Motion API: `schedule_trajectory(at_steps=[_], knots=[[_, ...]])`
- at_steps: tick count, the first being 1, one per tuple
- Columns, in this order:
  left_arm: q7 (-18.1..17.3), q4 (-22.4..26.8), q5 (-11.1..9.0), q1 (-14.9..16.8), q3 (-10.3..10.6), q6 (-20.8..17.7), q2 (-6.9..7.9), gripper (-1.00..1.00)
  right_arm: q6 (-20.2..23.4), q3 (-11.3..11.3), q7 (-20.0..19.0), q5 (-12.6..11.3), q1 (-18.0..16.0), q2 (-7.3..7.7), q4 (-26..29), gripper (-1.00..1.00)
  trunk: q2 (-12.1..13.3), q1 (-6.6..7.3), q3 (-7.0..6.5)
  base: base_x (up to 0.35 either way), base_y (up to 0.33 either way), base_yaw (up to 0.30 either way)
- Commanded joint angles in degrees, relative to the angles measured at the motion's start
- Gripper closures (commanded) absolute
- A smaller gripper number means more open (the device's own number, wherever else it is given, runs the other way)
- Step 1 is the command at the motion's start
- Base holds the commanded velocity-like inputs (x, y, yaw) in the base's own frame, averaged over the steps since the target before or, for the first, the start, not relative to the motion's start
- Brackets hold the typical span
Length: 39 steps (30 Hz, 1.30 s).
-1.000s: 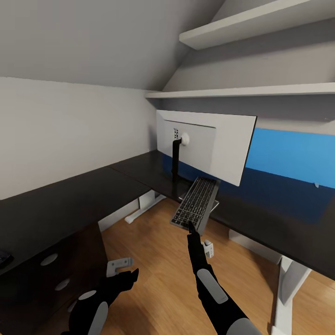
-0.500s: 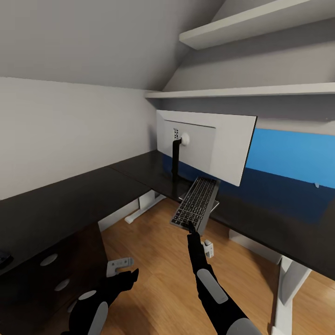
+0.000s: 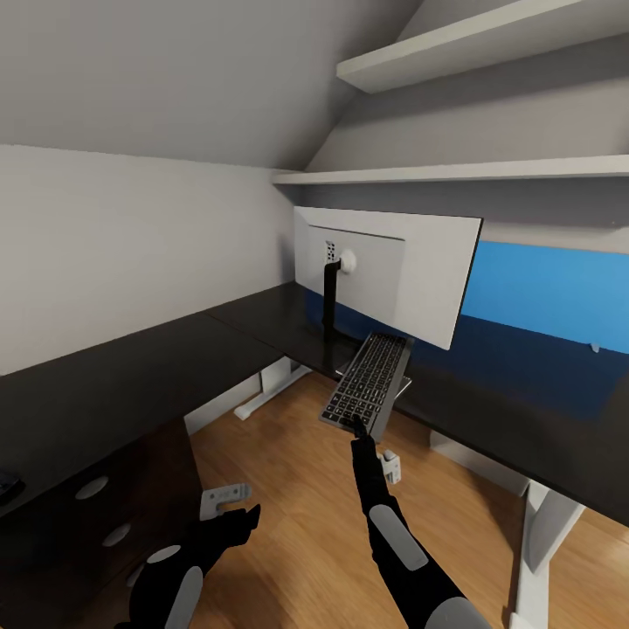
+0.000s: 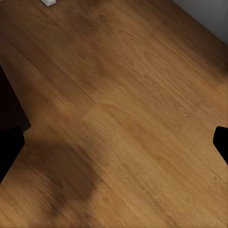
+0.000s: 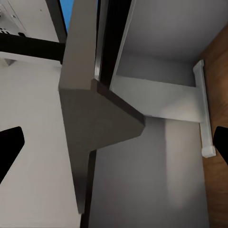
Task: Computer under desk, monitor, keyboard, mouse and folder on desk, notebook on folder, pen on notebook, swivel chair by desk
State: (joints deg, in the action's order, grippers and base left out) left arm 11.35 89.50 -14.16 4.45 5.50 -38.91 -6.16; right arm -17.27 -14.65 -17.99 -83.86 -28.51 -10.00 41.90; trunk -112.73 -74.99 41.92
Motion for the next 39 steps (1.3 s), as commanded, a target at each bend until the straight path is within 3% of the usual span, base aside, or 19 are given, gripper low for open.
schedule_trajectory(at_steps=[1,39], knots=[[0.5,0.1,-0.6,0.0,0.0,-0.2,0.0,-1.0,-0.2,-0.2,-0.4,-0.6,-0.1,0.0,-0.1,-1.0,0.0,0.01,0.06,0.0,0.0,0.0],[0.5,0.1,-0.6,0.0,0.1,-0.2,0.0,-1.0,-0.2,-0.2,-0.4,-0.6,-0.1,0.0,-0.1,-1.0,0.0,0.01,0.06,0.0,0.0,0.0]])
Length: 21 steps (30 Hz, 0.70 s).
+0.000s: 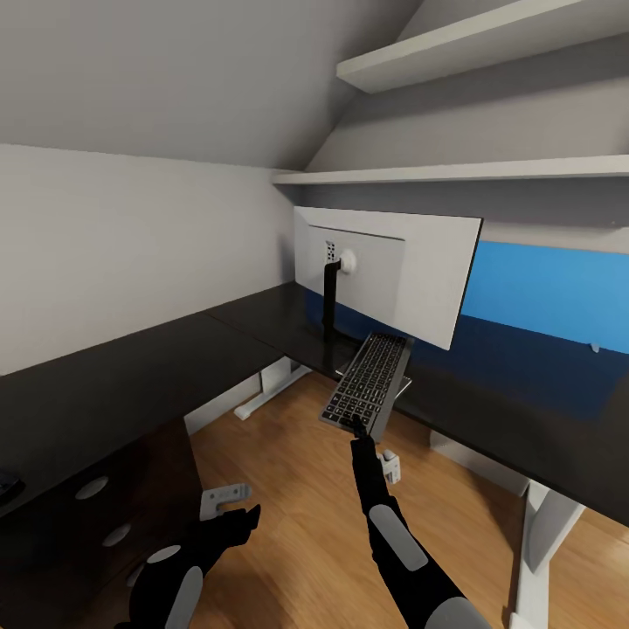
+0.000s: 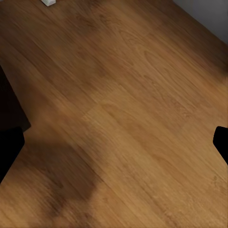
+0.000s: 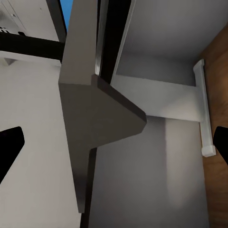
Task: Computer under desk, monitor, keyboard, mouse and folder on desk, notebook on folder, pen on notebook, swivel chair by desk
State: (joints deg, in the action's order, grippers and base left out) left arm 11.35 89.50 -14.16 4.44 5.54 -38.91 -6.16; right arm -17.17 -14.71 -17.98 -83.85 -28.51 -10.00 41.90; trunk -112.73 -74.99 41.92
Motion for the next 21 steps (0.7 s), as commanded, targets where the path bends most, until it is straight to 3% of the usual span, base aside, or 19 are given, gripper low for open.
schedule_trajectory(at_steps=[1,21], knots=[[0.5,0.1,-0.6,0.0,0.1,-0.2,0.0,-1.0,-0.3,-0.1,-0.4,-0.6,-0.1,0.0,-0.1,-1.0,0.0,0.01,0.06,0.0,0.0,0.0],[0.4,0.1,-0.6,0.0,0.0,-0.2,0.0,-1.0,-0.2,-0.1,-0.4,-0.6,-0.1,0.0,-0.1,-1.0,0.0,0.01,0.06,0.0,0.044,0.0]])
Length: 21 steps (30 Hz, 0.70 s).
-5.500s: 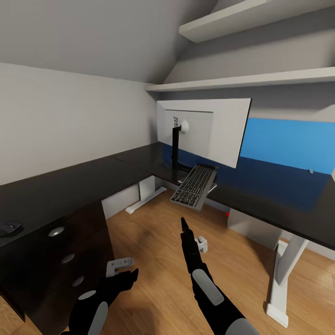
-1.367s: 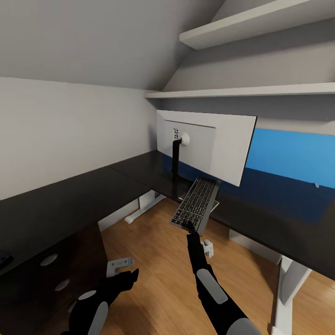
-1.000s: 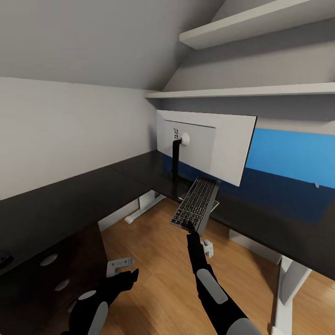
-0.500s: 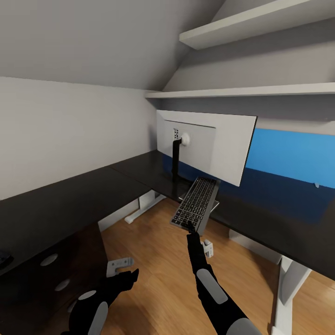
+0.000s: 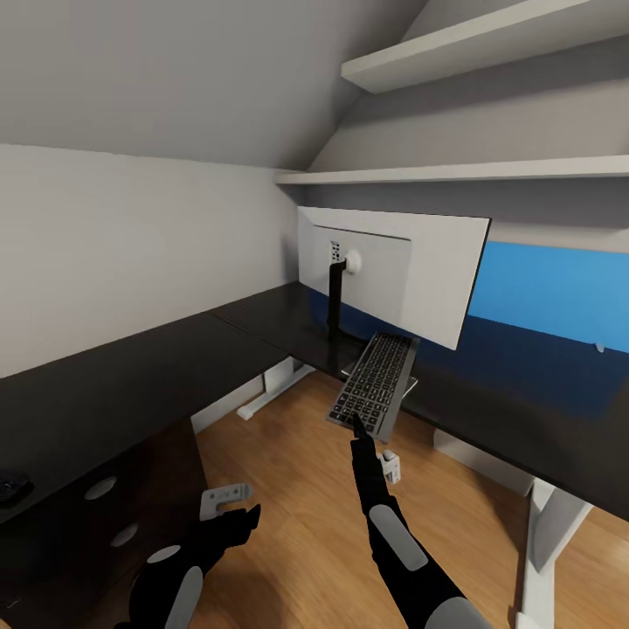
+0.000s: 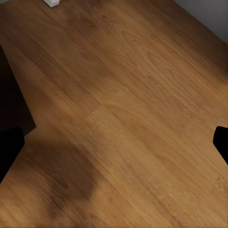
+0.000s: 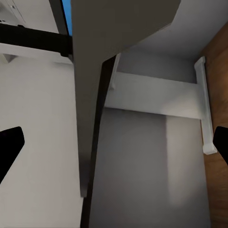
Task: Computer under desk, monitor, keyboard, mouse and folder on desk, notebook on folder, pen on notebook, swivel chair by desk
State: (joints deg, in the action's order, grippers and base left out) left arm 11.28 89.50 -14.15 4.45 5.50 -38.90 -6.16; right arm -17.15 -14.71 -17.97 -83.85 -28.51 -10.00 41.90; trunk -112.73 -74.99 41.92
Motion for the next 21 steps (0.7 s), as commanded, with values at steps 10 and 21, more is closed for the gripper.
schedule_trajectory(at_steps=[10,21], knots=[[0.5,0.1,-0.6,0.0,0.0,-0.2,0.0,-1.0,-0.3,-0.1,-0.4,-0.6,-0.1,0.0,-0.1,-1.0,0.0,0.01,0.06,0.0,0.004,0.0],[0.4,0.1,-0.6,0.0,0.1,-0.1,0.0,-1.0,-0.3,-0.1,-0.4,-0.6,-0.1,0.0,-0.1,-1.0,0.0,0.01,0.06,0.03,0.0,0.0]])
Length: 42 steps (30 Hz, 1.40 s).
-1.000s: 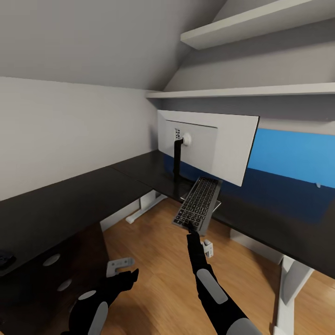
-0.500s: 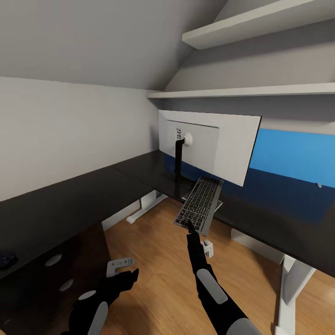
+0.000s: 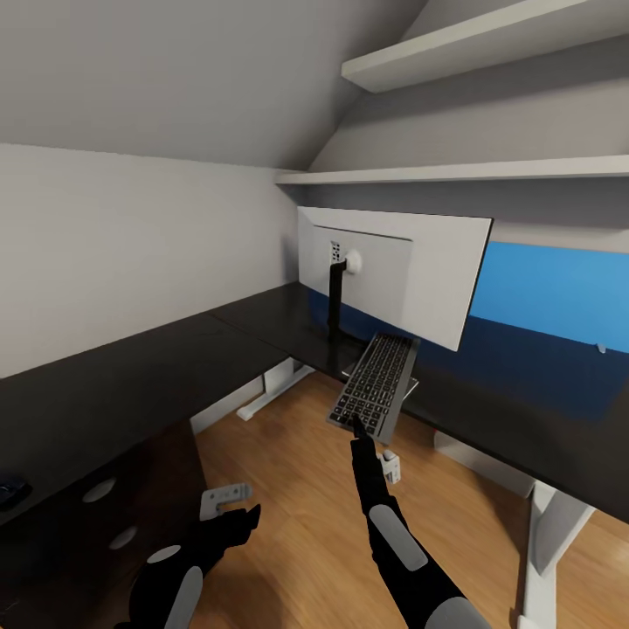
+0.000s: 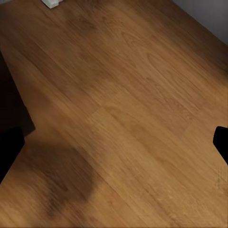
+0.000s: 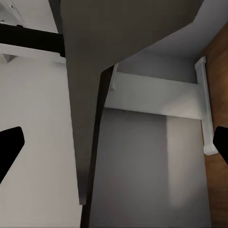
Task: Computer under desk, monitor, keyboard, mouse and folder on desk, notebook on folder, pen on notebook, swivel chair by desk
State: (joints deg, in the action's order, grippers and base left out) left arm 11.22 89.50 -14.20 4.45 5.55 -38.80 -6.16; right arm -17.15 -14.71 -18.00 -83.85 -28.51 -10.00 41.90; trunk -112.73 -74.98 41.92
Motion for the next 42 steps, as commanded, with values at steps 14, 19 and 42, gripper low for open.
schedule_trajectory(at_steps=[14,19,42], knots=[[0.5,0.1,-0.6,0.0,0.0,-0.3,0.0,-1.0,-0.3,-0.1,-0.4,-0.6,-0.1,0.0,-0.1,-1.0,0.0,0.0,0.06,0.02,0.0,0.0],[0.4,0.1,-0.6,0.0,0.0,-0.3,0.0,-1.0,-0.3,-0.1,-0.4,-0.5,-0.1,0.0,-0.1,-1.0,0.0,0.0,0.06,0.016,0.0,0.0],[0.4,0.1,-0.6,0.0,0.0,-0.3,0.0,-1.0,-0.3,-0.1,-0.4,-0.5,-0.1,0.0,-0.1,-1.0,1.6,0.88,-0.66,0.019,0.0,0.0]])
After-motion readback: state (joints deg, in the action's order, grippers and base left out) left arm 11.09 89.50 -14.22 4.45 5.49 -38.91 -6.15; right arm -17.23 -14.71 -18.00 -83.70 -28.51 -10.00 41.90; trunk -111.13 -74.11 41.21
